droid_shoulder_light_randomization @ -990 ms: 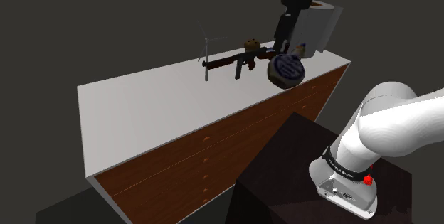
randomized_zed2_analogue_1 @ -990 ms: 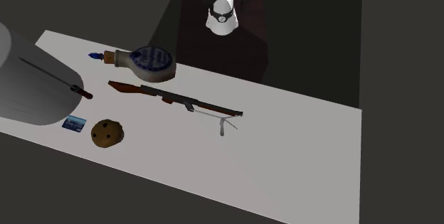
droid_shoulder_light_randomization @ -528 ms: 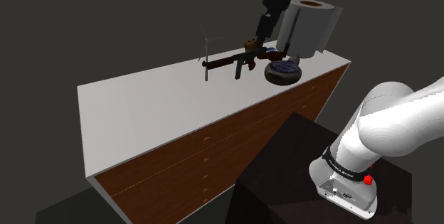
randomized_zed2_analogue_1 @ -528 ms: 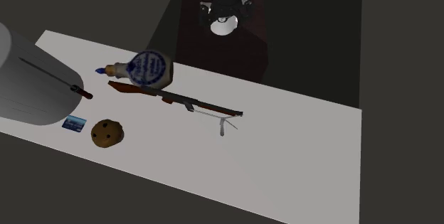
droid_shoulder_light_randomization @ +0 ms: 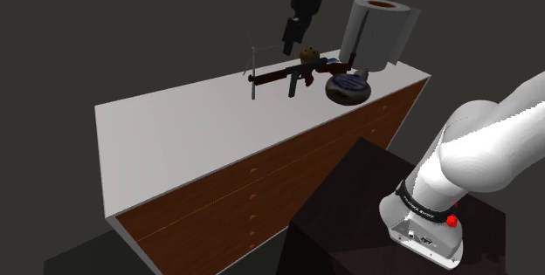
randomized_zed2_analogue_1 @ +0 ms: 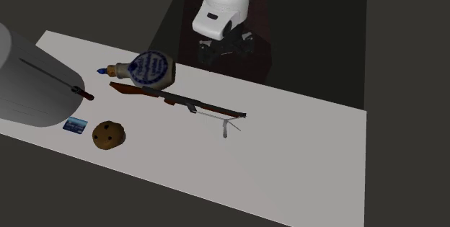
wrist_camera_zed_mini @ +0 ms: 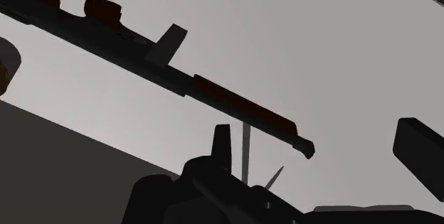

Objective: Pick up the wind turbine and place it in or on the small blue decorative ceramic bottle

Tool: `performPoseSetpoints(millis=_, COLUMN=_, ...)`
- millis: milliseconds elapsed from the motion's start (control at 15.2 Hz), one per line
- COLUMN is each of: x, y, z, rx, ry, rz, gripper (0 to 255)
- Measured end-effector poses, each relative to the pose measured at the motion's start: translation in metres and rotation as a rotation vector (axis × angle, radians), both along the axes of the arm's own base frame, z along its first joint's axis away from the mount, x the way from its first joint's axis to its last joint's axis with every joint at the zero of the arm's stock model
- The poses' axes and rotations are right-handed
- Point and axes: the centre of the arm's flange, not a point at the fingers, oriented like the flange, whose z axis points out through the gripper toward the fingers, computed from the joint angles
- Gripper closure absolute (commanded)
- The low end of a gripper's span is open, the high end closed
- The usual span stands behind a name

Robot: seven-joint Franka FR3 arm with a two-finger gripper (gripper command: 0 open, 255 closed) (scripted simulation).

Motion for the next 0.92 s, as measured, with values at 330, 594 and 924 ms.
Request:
performPoseSetpoints(millis=330, x=0.058, y=-0.001, z=-0.01, rx=0.015, ry=-0.045, rz=0.029, gripper=0)
performPoseSetpoints(millis=594, x=0.106, y=-0.001, z=-0.017, rx=0.026, ry=-0.08, rz=0.053, gripper=0)
performPoseSetpoints(millis=924, x=0.131, y=-0.003, z=-0.036, rx=0.03, ry=-0.095, rz=0.063, gripper=0)
